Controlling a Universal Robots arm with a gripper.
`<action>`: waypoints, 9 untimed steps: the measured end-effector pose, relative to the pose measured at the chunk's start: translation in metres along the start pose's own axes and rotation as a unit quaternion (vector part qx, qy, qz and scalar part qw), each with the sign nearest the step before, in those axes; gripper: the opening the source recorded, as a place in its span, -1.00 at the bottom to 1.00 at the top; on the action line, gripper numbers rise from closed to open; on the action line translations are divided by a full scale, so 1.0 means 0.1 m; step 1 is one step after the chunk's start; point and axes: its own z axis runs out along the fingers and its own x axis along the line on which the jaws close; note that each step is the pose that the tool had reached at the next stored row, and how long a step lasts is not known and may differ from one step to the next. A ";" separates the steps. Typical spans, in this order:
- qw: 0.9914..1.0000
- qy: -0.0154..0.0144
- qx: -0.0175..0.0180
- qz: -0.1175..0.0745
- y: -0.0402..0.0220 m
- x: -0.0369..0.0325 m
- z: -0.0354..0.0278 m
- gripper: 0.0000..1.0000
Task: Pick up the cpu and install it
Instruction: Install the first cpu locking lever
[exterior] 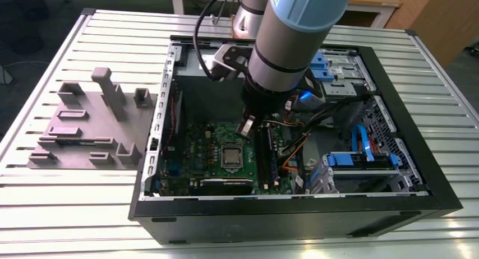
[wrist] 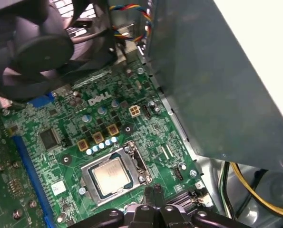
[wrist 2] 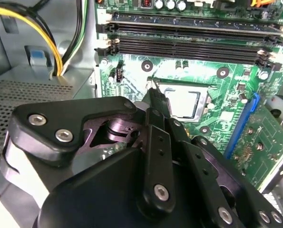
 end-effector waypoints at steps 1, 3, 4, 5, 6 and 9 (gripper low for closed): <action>1.000 0.000 0.000 -0.006 0.000 0.000 0.000 -0.80; 1.000 0.000 0.002 -0.017 0.000 0.001 0.001 -0.80; 1.000 0.000 0.003 -0.023 0.000 0.001 0.001 -0.80; 1.000 0.000 0.004 -0.029 0.000 0.001 0.001 -0.80; 0.999 0.000 0.005 -0.032 -0.001 0.001 0.001 -0.80; 0.999 0.000 0.006 -0.036 -0.001 0.005 -0.001 -0.80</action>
